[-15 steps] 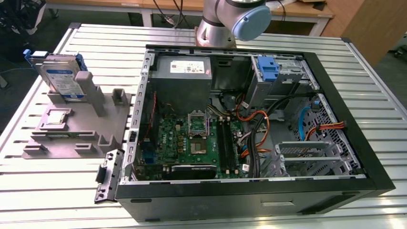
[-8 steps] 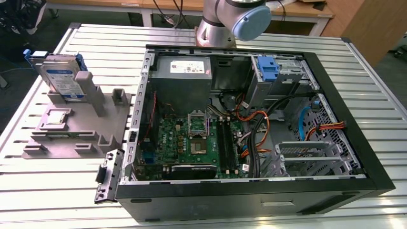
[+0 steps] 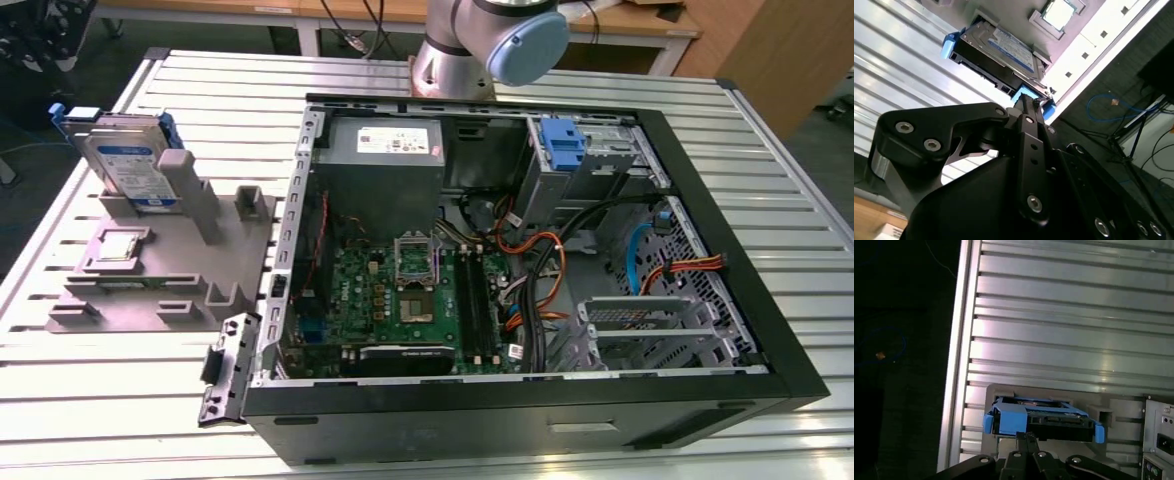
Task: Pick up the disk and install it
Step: 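Pick up the disk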
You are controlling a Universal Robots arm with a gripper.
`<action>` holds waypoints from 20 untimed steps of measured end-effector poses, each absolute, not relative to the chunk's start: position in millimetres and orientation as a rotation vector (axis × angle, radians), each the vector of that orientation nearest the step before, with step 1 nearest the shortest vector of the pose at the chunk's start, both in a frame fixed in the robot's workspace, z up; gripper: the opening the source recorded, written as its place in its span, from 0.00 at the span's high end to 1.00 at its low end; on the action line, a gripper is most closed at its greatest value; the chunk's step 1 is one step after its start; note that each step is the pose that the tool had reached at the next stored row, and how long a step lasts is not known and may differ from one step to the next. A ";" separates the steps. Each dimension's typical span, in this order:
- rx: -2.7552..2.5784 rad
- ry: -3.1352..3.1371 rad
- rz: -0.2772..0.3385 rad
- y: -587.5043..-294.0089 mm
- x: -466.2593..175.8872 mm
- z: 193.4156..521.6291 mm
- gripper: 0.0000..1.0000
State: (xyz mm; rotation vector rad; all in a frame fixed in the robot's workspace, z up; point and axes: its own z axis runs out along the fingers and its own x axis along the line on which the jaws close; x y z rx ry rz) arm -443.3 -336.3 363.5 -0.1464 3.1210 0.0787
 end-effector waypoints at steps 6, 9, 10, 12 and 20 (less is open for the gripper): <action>-0.275 3.116 0.076 -336.4 -443.2 363.4 0.90; -0.307 3.119 0.060 -336.3 -443.3 363.5 0.90; -0.313 3.120 0.052 -336.3 -443.3 363.4 0.90; -0.317 3.122 0.040 -336.4 -443.3 363.4 0.90; -0.316 3.122 0.036 -336.3 -443.3 363.4 0.90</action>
